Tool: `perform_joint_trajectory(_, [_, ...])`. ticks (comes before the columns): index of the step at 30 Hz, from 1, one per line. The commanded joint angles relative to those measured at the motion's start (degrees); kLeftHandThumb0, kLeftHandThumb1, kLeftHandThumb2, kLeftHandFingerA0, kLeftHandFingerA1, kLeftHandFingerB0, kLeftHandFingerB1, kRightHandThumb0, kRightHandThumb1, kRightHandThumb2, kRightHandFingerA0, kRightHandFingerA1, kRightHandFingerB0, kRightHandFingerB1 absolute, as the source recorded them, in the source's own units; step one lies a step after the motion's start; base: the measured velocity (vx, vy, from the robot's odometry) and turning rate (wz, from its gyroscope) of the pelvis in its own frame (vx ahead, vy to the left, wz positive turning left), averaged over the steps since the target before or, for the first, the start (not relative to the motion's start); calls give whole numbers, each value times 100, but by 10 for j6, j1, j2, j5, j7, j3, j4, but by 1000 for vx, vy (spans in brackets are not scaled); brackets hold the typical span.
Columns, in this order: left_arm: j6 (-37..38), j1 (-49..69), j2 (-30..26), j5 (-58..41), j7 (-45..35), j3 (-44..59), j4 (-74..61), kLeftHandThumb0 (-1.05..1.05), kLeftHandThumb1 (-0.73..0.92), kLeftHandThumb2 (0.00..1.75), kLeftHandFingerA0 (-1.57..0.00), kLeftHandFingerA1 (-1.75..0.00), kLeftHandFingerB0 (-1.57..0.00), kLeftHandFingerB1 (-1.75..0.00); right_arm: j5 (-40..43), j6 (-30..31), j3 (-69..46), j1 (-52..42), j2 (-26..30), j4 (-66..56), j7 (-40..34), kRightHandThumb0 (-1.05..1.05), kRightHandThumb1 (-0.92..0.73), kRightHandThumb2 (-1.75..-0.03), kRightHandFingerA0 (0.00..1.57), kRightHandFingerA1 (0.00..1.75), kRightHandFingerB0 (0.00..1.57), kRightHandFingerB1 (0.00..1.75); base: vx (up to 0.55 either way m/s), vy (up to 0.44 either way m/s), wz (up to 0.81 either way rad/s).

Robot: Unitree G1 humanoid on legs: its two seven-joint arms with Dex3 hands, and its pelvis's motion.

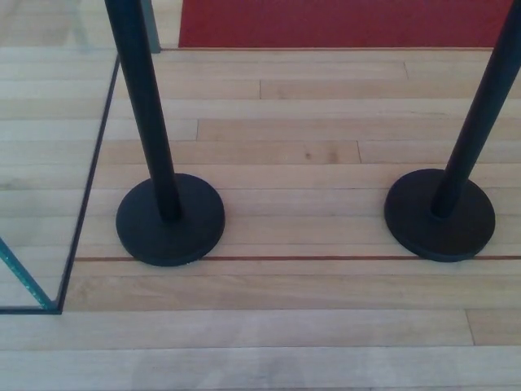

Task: The robot walks towards a pair of stanchion kept in front of it and uses the right hand to grab on the strap of the right stanchion that is being connected to the left stanchion. After removing it from the stanchion on the left, it releases the strap and lets it retract back to the stanchion on the right.

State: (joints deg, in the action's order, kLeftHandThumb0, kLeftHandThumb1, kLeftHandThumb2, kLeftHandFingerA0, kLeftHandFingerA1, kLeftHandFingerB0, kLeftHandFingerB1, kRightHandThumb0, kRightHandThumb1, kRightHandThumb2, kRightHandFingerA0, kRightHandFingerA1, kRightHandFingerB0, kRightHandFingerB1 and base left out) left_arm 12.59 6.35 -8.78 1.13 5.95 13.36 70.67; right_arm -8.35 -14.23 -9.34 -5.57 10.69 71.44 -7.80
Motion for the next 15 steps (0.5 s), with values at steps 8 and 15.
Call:
perform_joint_trajectory(8, [63,1,-7,-15,15,27,33,-30,-9,175,-155,-107,-134,-108,27,-52,-20,-2,3,26,-20,5,-29,-125,106,102,71,102,0,0,0])
perform_joint_trajectory(15, [66,-1,-4,-20,12,31,36,-29,-3,175,-155,-112,-138,-109,35,-49,-28,3,6,25,-30,2,-40,-109,107,104,72,87,0,0,0])
